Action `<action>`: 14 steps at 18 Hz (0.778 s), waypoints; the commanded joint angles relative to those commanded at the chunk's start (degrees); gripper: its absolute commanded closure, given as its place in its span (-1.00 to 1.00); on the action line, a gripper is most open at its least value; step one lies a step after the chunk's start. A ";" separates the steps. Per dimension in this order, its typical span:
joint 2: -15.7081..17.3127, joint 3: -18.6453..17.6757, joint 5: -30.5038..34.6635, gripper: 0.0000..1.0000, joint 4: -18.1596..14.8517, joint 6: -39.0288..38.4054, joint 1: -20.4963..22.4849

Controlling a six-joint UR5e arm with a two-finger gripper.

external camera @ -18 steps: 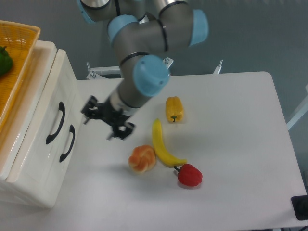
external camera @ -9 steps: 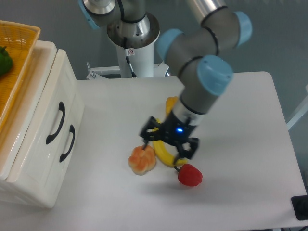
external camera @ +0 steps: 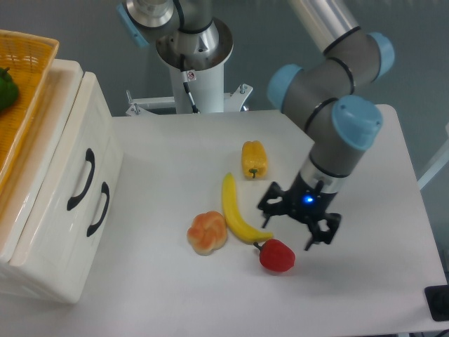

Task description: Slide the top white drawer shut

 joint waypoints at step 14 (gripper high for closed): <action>-10.28 9.66 15.72 -1.00 -0.17 22.89 8.89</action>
